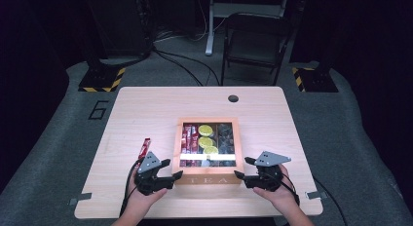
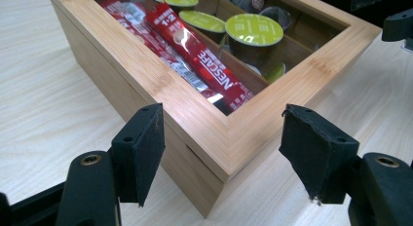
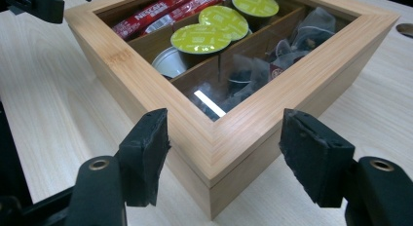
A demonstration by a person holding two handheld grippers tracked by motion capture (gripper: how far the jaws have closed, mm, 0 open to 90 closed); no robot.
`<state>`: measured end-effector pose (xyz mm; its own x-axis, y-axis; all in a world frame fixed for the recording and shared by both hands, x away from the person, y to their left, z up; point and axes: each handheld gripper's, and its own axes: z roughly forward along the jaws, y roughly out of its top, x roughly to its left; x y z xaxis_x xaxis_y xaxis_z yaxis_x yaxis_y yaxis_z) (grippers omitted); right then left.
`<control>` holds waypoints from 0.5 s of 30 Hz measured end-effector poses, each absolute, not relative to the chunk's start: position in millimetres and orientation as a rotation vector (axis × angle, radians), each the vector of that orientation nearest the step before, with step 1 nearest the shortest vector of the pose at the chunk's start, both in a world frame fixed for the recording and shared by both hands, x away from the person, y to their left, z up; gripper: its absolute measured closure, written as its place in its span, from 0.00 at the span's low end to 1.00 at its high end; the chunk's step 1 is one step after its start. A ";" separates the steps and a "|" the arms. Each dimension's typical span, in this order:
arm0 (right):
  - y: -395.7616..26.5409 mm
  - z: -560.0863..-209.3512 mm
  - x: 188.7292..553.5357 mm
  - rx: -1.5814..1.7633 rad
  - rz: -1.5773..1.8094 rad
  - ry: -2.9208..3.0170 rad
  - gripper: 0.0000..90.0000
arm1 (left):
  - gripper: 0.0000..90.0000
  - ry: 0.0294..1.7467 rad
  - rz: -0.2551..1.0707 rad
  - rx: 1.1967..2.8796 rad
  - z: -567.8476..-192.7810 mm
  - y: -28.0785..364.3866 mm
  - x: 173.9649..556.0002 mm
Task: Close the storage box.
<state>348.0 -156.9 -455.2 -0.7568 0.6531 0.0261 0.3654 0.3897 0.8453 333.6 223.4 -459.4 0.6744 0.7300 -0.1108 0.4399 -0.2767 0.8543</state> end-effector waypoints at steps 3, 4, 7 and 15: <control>-159.9 -454.4 348.8 0.904 1.311 2.327 0.39 | 0.37 0.923 0.384 1.893 -456.2 226.9 334.1; -161.0 -454.0 349.3 0.914 1.313 2.316 0.39 | 0.38 0.923 0.383 1.897 -455.1 228.9 334.6; -164.0 -453.2 350.1 0.931 1.322 2.286 0.40 | 0.38 0.936 0.390 1.891 -454.3 232.3 335.9; -172.5 -450.2 353.6 0.974 1.333 2.208 0.40 | 0.38 0.957 0.423 1.874 -451.6 239.2 338.4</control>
